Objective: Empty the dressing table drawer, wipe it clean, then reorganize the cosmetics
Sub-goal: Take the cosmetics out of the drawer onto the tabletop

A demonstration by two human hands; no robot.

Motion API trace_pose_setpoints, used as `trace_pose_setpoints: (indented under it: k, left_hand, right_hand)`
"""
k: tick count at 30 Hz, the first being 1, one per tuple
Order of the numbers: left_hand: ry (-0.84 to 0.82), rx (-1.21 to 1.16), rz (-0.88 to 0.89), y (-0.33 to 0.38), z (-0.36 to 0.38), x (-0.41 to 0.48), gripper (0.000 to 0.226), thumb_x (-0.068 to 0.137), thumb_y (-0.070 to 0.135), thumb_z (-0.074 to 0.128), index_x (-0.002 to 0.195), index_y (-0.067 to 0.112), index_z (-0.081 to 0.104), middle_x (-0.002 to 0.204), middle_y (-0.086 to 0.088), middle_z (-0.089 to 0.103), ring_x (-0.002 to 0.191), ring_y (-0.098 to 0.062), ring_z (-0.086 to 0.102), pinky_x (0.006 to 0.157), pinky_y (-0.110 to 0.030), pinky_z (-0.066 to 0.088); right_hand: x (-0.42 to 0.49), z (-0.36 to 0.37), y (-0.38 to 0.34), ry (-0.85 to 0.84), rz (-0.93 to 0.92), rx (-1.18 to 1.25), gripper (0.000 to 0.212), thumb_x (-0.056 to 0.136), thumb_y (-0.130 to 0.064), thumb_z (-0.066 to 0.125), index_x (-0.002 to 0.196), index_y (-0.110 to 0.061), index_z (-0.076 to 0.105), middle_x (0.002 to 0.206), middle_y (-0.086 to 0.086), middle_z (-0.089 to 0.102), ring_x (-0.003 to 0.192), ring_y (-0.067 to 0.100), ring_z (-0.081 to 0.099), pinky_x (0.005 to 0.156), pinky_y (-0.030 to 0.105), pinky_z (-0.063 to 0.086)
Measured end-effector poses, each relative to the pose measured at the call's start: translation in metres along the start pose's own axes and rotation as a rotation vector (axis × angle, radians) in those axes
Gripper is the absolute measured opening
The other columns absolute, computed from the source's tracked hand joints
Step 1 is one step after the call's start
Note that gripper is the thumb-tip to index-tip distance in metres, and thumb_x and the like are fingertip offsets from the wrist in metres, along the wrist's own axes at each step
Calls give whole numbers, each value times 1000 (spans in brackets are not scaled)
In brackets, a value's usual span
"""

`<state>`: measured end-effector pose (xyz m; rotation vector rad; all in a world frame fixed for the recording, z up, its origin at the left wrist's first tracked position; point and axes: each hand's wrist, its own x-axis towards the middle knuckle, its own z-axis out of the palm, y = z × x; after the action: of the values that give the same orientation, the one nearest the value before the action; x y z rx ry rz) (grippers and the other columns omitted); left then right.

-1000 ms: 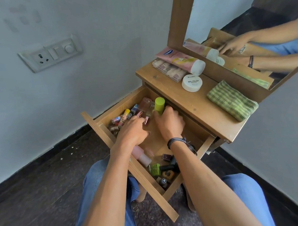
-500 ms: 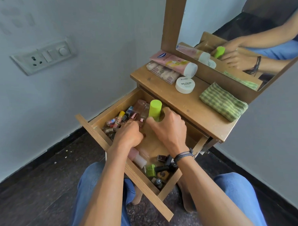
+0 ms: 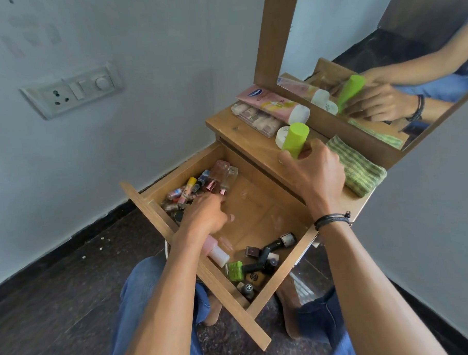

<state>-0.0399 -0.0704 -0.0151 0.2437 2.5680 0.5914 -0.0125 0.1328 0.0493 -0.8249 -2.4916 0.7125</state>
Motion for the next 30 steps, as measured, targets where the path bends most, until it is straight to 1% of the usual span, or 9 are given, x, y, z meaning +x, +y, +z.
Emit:
trace_pose_setpoints:
  k: [7,12,15,18,20,22,26,28,30]
  left_hand:
    - [-13,42,22,2,5,4,70,90,42,72,151,21,44,156,-10,40,145,-29,34,115,-45,35]
    - [-34,74,23,3,8,6,70,91,45,70,152,22,43,158,-11,37,148,-30,28,117,-46,33]
    - [-42,83,22,3,9,6,69,92,46,69,151,21,44,159,-11,35,148,-31,27,117,-47,32]
    - [-43,96,21,4,8,5,68,93,45,68,152,20,44,160,-12,32,149,-31,25,117,-48,32]
    - [-40,65,17,4,7,4,67,94,43,68,151,18,44,159,-11,31,147,-30,29,116,-47,33]
    - [-47,22,11,4,6,4,65,94,41,67,150,18,45,158,-10,30,144,-28,34,114,-45,35]
    - [-18,-130,-53,3,4,5,64,89,32,75,145,17,49,147,-2,42,118,-19,54,96,-34,46]
    - [12,-140,-65,3,3,5,60,90,25,74,144,14,50,142,-2,44,107,-22,59,88,-37,52]
    - [25,-94,-37,4,3,4,53,92,20,68,143,14,52,145,-3,39,108,-28,59,87,-40,53]
  right_hand:
    - [9,2,1,-7,4,36,36,81,-51,66,100,-20,68,84,-3,61,77,25,50,69,32,36]
    - [10,9,9,1,-17,68,33,83,-49,67,99,-20,69,90,-1,72,85,26,63,69,31,37]
    - [9,11,13,-2,-19,89,36,82,-44,73,108,-20,69,96,-2,72,93,23,64,74,31,39]
    - [-4,9,10,140,-3,192,31,80,-34,77,106,-22,66,96,-6,66,90,16,60,79,32,45]
    - [-20,10,6,279,-84,277,18,82,-22,74,96,-20,64,88,-5,63,79,12,56,72,24,44]
    - [-37,16,1,312,-218,309,10,86,-13,69,94,-16,65,86,-4,62,73,9,54,66,18,42]
    - [-57,43,-3,73,-364,261,5,90,-13,65,93,-16,68,91,-4,64,73,11,59,64,28,50]
    - [-61,58,-1,-103,-374,193,10,91,-15,65,100,-19,70,99,-5,66,79,13,63,69,36,55]
    - [-60,69,0,-275,-370,133,21,92,-14,63,111,-19,71,110,-3,66,90,17,66,78,38,56]
